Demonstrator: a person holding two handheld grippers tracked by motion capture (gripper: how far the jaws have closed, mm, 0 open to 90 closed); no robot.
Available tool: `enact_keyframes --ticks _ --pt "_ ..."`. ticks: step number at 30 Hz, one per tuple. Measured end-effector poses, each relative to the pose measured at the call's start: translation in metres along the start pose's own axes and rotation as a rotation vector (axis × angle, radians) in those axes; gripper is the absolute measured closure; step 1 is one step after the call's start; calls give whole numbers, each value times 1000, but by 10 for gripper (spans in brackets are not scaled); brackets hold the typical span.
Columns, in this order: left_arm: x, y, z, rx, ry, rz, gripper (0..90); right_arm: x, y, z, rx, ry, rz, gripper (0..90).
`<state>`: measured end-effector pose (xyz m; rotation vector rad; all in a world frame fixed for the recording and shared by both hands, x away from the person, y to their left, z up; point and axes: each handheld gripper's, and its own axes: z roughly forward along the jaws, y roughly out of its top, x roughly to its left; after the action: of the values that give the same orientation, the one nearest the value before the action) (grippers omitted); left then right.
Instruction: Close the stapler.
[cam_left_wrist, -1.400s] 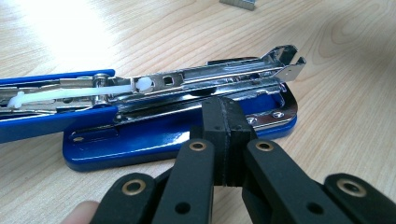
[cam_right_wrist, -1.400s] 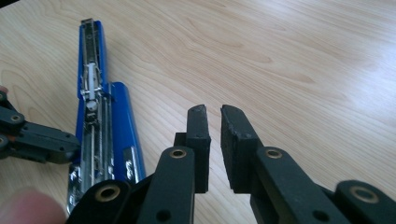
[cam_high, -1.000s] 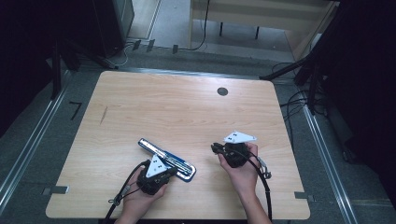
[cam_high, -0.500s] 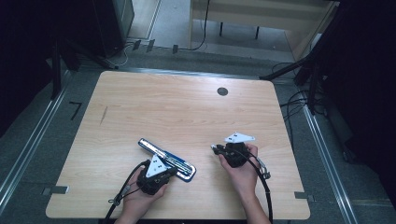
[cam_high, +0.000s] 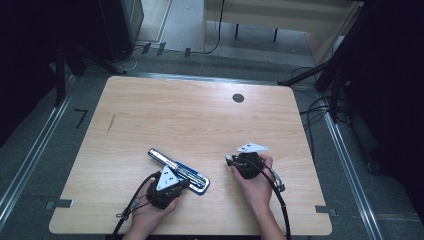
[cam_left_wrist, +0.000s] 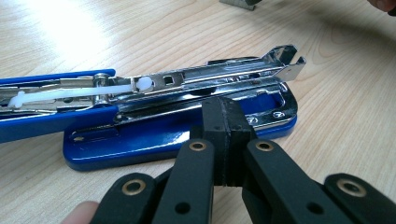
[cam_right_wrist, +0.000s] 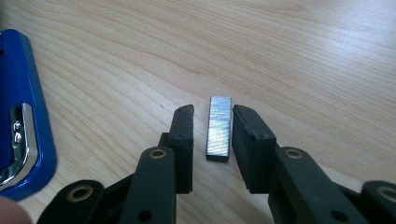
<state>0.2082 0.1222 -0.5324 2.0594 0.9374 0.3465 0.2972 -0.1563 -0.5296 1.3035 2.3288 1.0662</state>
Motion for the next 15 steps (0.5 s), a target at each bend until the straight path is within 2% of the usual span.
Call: enact_keyframes --ticks 10,15 --pt "0 0 0 -2 1 -1 900 1 -2 5 18 -7 -8 730" --pt "0 0 0 -3 0 -1 900 0 -2 4 17 -13 -16 772"
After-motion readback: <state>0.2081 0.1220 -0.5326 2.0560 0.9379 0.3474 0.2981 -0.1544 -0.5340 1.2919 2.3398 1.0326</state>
